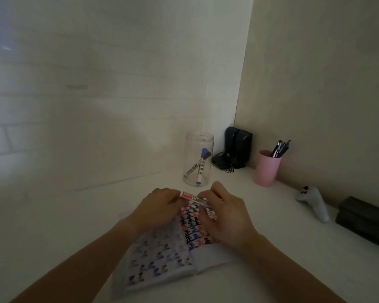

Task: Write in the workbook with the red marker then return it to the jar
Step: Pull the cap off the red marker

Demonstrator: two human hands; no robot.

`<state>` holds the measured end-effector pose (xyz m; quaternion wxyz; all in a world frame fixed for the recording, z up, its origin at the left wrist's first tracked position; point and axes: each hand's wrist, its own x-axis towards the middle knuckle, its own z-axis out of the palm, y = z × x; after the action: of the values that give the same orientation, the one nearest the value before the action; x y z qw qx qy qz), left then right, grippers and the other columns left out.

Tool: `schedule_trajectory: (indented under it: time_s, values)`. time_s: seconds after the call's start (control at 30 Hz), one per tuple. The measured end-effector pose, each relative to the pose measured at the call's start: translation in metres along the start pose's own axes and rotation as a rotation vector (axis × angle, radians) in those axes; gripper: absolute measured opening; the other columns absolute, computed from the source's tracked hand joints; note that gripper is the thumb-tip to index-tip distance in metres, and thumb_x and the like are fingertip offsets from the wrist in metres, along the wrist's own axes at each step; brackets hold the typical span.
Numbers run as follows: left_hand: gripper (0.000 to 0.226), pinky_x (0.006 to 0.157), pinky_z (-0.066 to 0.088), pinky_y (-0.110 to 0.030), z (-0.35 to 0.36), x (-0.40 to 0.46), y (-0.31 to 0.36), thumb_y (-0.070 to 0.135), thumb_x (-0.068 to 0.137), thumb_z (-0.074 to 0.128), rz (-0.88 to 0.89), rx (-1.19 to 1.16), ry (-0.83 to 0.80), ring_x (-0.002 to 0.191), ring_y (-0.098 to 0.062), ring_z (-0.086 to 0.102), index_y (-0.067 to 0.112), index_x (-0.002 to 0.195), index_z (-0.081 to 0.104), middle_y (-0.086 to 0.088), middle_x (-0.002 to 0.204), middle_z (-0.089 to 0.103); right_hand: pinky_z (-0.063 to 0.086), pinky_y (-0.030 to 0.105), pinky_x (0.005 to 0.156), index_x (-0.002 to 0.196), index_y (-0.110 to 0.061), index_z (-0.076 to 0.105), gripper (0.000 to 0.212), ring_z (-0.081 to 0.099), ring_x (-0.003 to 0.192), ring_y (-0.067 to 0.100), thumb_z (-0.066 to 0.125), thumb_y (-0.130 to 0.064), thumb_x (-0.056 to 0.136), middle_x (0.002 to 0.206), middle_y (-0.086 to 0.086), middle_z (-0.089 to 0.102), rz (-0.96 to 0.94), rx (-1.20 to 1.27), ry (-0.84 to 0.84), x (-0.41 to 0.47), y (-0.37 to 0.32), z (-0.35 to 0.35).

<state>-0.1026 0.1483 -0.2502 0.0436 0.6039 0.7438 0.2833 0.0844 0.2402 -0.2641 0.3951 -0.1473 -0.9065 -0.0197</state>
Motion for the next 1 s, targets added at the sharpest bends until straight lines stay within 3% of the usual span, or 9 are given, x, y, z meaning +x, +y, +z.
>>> schedule_trajectory:
  time_s: [0.07,0.13,0.2,0.3,0.47,0.6,0.7,0.9,1.0]
  values:
    - [0.036,0.074,0.05,-0.036,0.009,0.0,-0.001,0.042,0.103,0.043,0.069,-0.142,0.079,0.077,-0.01,0.066,0.022,0.084,0.066,0.004,0.08,0.071,0.046,0.022,0.057,0.105,-0.027,0.063,0.014,0.055,0.064,0.008,0.062,-0.032,0.092,0.085,-0.007,0.063,0.131,0.146,0.07,0.0,0.0,0.008]
    - [0.035,0.079,0.053,-0.031,0.017,-0.008,0.002,0.05,0.103,0.035,0.169,-0.167,0.09,0.085,-0.003,0.067,0.031,0.105,0.064,0.011,0.094,0.073,0.052,0.024,0.06,0.103,-0.029,0.058,0.012,0.062,0.066,0.012,0.065,-0.03,0.093,0.075,-0.005,0.065,0.326,0.399,0.15,0.002,0.001,0.011]
    - [0.04,0.074,0.052,-0.02,0.02,-0.011,0.004,0.061,0.1,0.03,0.232,-0.112,0.066,0.084,0.002,0.066,0.04,0.122,0.055,0.016,0.099,0.072,0.058,0.023,0.069,0.101,-0.027,0.059,0.013,0.071,0.077,0.009,0.068,-0.029,0.092,0.082,-0.007,0.071,0.481,0.595,0.176,0.006,0.002,0.01]
    - [0.039,0.068,0.042,-0.01,0.022,-0.009,0.005,0.061,0.096,0.036,0.274,-0.034,0.088,0.077,0.006,0.06,0.039,0.122,0.052,0.022,0.097,0.064,0.058,0.027,0.07,0.093,-0.024,0.064,0.01,0.073,0.077,0.009,0.073,-0.023,0.089,0.085,-0.005,0.076,0.636,0.835,0.166,0.008,0.006,0.007]
    - [0.034,0.07,0.047,-0.016,0.019,-0.011,-0.003,0.055,0.098,0.04,0.32,0.008,0.187,0.078,-0.002,0.062,0.032,0.119,0.054,0.014,0.098,0.068,0.049,0.03,0.06,0.091,-0.011,0.069,0.006,0.063,0.068,0.021,0.069,-0.007,0.087,0.075,0.011,0.068,0.798,1.372,0.06,0.005,0.01,0.004]
    - [0.041,0.071,0.052,-0.019,0.012,-0.014,-0.002,0.058,0.097,0.035,0.359,0.047,0.191,0.077,-0.004,0.065,0.031,0.12,0.057,0.01,0.097,0.073,0.046,0.027,0.056,0.101,0.002,0.076,0.021,0.059,0.062,0.019,0.067,-0.012,0.088,0.073,0.013,0.069,0.79,1.421,0.01,0.003,0.003,0.007]
    - [0.04,0.064,0.046,-0.015,0.013,-0.015,0.002,0.06,0.098,0.034,0.373,0.035,0.168,0.069,-0.007,0.063,0.029,0.113,0.057,0.01,0.087,0.071,0.048,0.026,0.055,0.09,0.006,0.075,0.026,0.06,0.059,0.018,0.065,-0.018,0.092,0.072,0.015,0.071,0.763,1.377,0.028,0.004,0.0,0.008]
    - [0.027,0.05,0.041,-0.022,0.02,-0.019,0.014,0.048,0.103,0.033,0.356,-0.039,0.091,0.055,-0.017,0.055,0.027,0.094,0.046,0.006,0.063,0.056,0.048,0.028,0.058,0.077,0.0,0.072,0.034,0.056,0.057,0.018,0.063,-0.029,0.091,0.065,0.013,0.066,0.698,1.268,0.025,0.003,-0.004,0.008]
    - [0.034,0.049,0.036,-0.025,0.02,-0.021,0.022,0.04,0.106,0.033,0.314,-0.154,0.035,0.048,-0.018,0.046,0.023,0.079,0.044,0.0,0.058,0.051,0.043,0.029,0.058,0.074,-0.005,0.071,0.032,0.053,0.055,0.016,0.062,-0.029,0.092,0.062,0.01,0.062,0.725,1.295,0.028,0.004,-0.006,0.009]
